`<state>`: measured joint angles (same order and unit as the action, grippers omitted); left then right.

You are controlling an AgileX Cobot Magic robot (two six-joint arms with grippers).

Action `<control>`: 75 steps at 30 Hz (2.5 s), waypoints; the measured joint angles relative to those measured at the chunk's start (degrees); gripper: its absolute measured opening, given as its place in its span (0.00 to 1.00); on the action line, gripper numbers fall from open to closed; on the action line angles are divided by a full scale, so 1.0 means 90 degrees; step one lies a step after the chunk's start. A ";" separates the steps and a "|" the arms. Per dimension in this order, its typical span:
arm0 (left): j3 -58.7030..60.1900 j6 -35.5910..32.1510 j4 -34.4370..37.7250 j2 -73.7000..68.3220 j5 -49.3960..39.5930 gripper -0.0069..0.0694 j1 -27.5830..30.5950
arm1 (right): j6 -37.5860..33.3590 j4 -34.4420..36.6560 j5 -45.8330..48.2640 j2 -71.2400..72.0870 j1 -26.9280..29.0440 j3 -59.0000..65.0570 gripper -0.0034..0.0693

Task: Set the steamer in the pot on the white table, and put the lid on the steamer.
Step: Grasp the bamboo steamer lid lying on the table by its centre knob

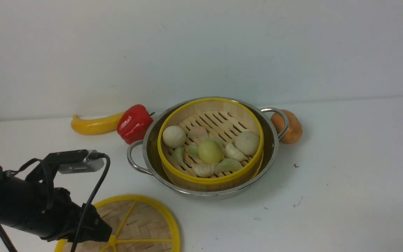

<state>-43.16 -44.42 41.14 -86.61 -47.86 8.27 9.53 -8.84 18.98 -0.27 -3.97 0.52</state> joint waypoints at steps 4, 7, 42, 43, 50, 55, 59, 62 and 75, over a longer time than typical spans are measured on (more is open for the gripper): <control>0.0000 -0.0297 0.0752 0.0000 0.0022 0.58 0.0000 | 0.0000 0.0000 0.0000 0.0000 0.0000 0.0000 0.38; -0.0019 -0.0744 0.1661 0.0000 0.0193 0.55 0.0000 | 0.0000 0.0000 0.0000 0.0000 0.0000 0.0000 0.38; -0.0135 0.2198 -0.2774 -0.0056 0.1483 0.53 -0.1843 | 0.0000 0.0000 0.0000 0.0000 0.0000 0.0000 0.38; -0.0135 0.2182 -0.2774 -0.0113 0.1481 0.53 -0.1843 | 0.0000 0.0000 0.0000 0.0000 0.0000 0.0000 0.38; -0.0158 0.2169 -0.2739 -0.0617 0.1493 0.53 -0.1843 | 0.0000 0.0000 0.0000 0.0000 0.0000 0.0000 0.38; -0.0169 0.2169 -0.2673 -0.0619 0.1508 0.52 -0.1843 | 0.0000 -0.0005 0.0000 0.0000 0.0000 0.0000 0.38; -0.0187 0.2169 -0.2610 -0.0619 0.1398 0.39 -0.1843 | 0.0000 -0.0005 0.0000 0.0000 0.0000 0.0000 0.38; -0.0189 0.2169 -0.2551 -0.0610 0.1316 0.26 -0.1843 | 0.0000 -0.0005 0.0000 0.0000 0.0000 0.0000 0.38; -0.1125 0.2660 -0.3408 -0.0138 -0.0823 0.24 -0.1843 | 0.0000 -0.0005 0.0000 0.0000 -0.0001 0.0000 0.38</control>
<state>-53.29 -20.47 10.46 -87.85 -55.26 -8.32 9.53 -8.88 18.98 -0.27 -3.98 0.52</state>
